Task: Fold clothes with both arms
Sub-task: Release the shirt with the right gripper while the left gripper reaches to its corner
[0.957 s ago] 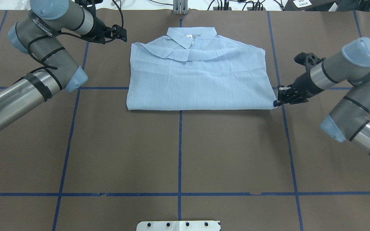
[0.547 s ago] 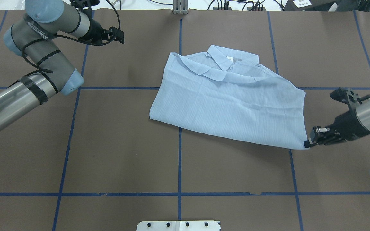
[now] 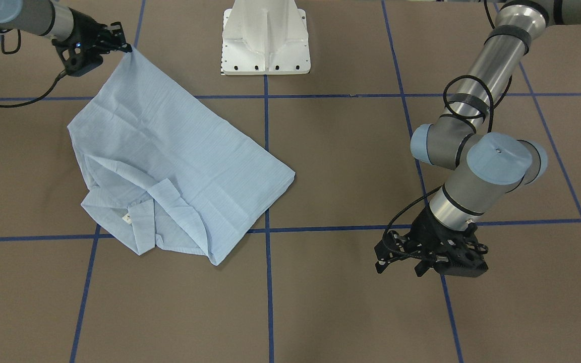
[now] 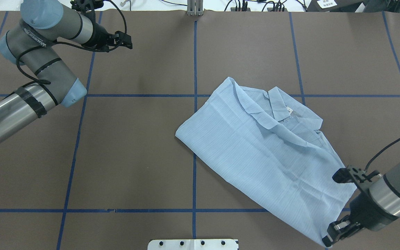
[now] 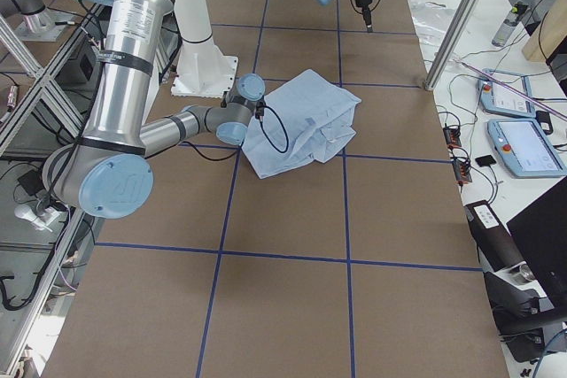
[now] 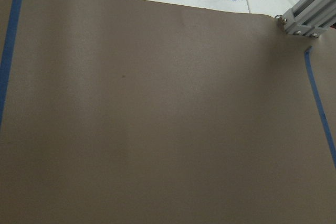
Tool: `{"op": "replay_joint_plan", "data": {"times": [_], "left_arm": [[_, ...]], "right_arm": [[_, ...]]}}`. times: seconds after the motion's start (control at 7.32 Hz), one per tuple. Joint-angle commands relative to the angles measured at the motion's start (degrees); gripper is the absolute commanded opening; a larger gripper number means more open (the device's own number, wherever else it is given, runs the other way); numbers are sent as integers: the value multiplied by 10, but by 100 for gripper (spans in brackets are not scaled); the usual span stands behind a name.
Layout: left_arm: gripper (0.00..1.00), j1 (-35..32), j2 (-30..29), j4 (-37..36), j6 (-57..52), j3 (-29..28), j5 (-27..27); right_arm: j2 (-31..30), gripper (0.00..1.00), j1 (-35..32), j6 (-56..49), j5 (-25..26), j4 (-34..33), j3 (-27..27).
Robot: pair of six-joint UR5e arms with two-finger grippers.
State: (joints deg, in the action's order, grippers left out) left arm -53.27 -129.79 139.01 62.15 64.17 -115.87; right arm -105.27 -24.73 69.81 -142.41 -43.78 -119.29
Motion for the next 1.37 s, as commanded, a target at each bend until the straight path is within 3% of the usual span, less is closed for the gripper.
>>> {"op": "replay_joint_plan", "data": {"times": [0.0, 0.27, 0.68, 0.96, 1.23], "left_arm": [[99, 0, 1, 0, 1, 2, -1], [99, 4, 3, -2, 21, 27, -1], [99, 91, 26, -9, 192, 116, -2], [99, 161, 48, -104, 288, 231, 11], [99, 234, 30, -155, 344, 243, 75]], "right_arm": [[9, 99, 50, 6, -1, 23, -4], [58, 100, -4, 5, 5, 32, 10], [134, 100, -183, -4, 5, 31, 44], [162, 100, -267, -4, 5, 27, 84], [187, 100, -297, -4, 13, 22, 107]]}}
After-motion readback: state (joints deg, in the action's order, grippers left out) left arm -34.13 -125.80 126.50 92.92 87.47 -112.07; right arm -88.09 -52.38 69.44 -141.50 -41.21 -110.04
